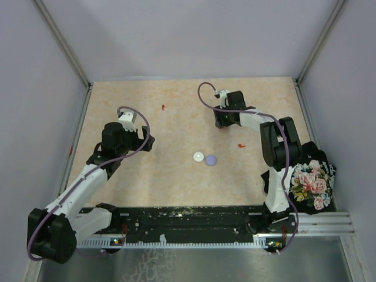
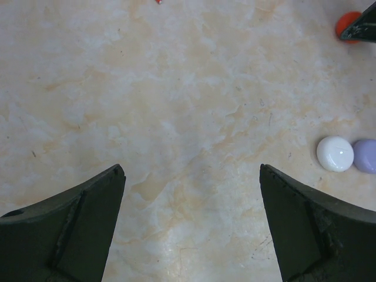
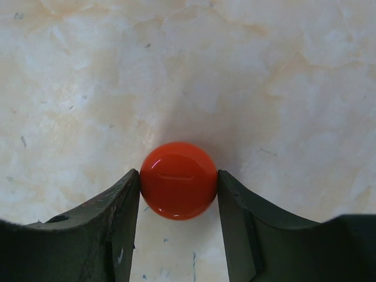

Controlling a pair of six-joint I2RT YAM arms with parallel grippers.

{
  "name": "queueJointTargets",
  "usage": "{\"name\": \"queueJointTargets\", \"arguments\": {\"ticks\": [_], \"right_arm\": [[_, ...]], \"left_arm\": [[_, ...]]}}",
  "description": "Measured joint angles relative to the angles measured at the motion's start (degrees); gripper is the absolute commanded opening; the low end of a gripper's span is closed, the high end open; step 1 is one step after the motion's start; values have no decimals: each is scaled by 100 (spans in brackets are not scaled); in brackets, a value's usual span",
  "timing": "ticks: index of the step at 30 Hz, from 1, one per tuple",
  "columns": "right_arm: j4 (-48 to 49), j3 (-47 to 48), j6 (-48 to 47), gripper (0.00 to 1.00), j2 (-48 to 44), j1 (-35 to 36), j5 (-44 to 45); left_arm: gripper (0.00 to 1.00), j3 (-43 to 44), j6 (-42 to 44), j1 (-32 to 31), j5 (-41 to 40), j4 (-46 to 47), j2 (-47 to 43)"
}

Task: Insert the wireless bluetooth earbuds into the charging case
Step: Pick up the charging case at the center of the board.

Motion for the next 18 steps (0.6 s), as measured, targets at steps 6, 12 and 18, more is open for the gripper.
{"name": "queueJointTargets", "arguments": {"ticks": [6,12,18], "right_arm": [[0,-551,22,35,-704,256,0],[208,-1095,101,35,-1650,723,-39],[452,-1545,212,34,-2583,1320,-20]], "left_arm": [[100,485,-278,0,345,-245,-31],[100,800,-645,0,973,-378,-70],[100,1040,-1062,0,1628,-433,-70]]}}
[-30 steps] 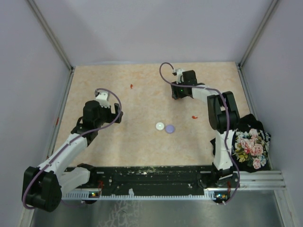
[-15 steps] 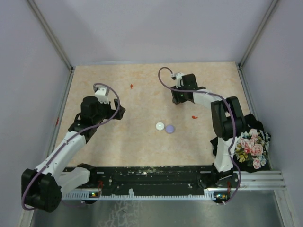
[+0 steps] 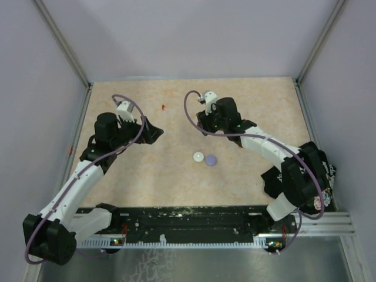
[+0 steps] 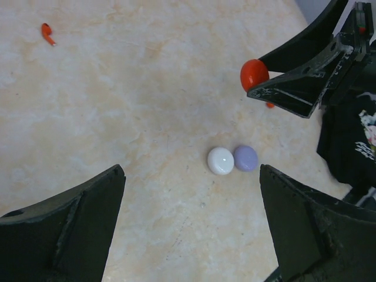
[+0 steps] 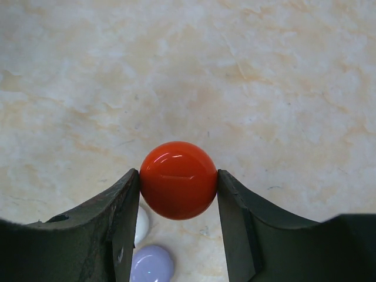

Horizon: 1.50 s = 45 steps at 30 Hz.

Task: Insert the wireless bluetooth earbuds into the charging case
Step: Pick up the charging case at the center of the board.

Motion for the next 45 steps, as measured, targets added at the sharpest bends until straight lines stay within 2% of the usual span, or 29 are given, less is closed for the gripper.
{"name": "queueJointTargets", "arguments": {"ticks": [7,13,26,37,45], "right_arm": [[680,-549,79,30,-800,741,107],[1298,-857,87,30,-1064,1303,219],[2369,-1167,-131,30,-1333,1985,229],[2664,-1185,-157,30,-1384,2157,227],[2754,-1241,-157,30,-1392,2166,223]], "left_arm": [[100,269,-323,0,708,39,85],[99,293,-682,0,1211,142,227],[84,291,-1534,-26,1932,774,424],[64,212,-1908,-125,2142,1169,601],[37,197,-1998,-223,2208,1316,664]]}}
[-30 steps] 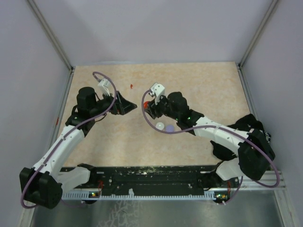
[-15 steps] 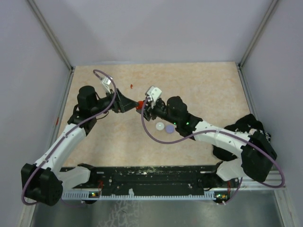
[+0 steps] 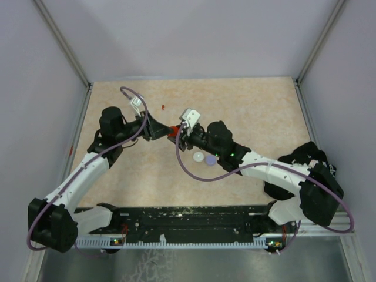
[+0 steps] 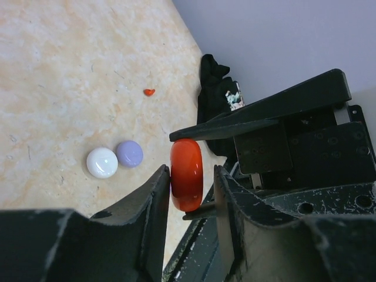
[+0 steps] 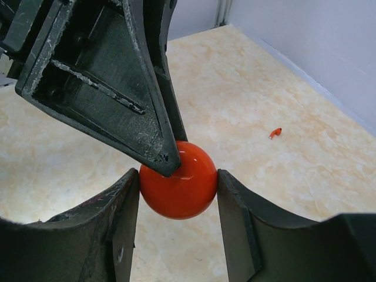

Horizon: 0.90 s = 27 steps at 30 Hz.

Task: Insert the wireless bluetooth earbuds into the charging case
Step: Pick up the charging case at the center of the board.

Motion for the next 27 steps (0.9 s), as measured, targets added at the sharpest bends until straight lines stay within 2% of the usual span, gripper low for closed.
{"name": "queueJointTargets", "arguments": {"ticks": [7,9,12,18,27], "right_arm": [[33,-24,0,33,-83,0,-7],[28,-37,2,37,-87,0,-9],[-7,-37,2,48,-103,0,-9],[-236,-37,66,60,-238,-66,-210],[-1069,319,566,64,-804,-975,-1996]], "left_arm": [[15,0,2,-11,28,72,0],[8,0,4,-17,44,66,0],[3,2,44,-20,61,57,-4],[2,236,636,-63,57,-396,-17],[4,1078,2170,-63,258,-1239,-192]]}}
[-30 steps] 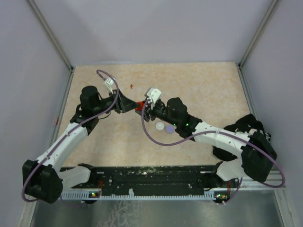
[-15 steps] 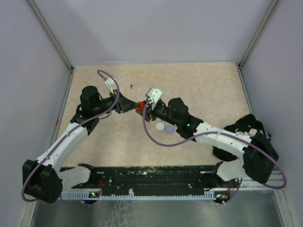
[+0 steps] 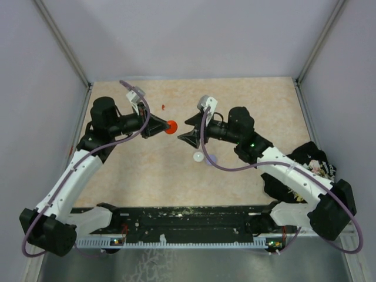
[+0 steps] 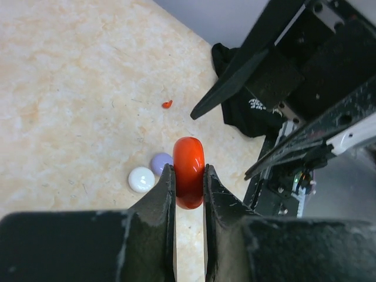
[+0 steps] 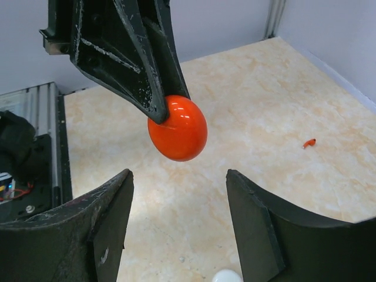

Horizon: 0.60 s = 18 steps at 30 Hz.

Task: Insert the wireless bluetooth earbuds into the charging case
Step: Pick up the charging case at the center of the board, then open the charging case.

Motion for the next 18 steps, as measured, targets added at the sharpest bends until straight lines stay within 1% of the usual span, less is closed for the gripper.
{"name": "queueJointTargets", "arguments": {"ticks": [2,3,4,11,13,18], "right_arm": [[-245,192,24,65,-2,-142,-369],[-385,293,28,67,-2,-208,-568],[-503,361,22,68,-2,-245,-719],[-1056,688,-118,68,81,-304,-1648],[-1097,761,-129,66,190,-306,-1805],[-1078,791,-103,59,367,-308,-2048]], "left_arm": [[4,142,337,0,162,-190,-2],[4,212,518,-2,243,-304,-2],[4,286,708,-2,339,-437,-2],[4,704,1784,-20,870,-1106,0],[4,732,1978,-39,1003,-1189,0],[4,769,2253,-129,1211,-1338,44]]}}
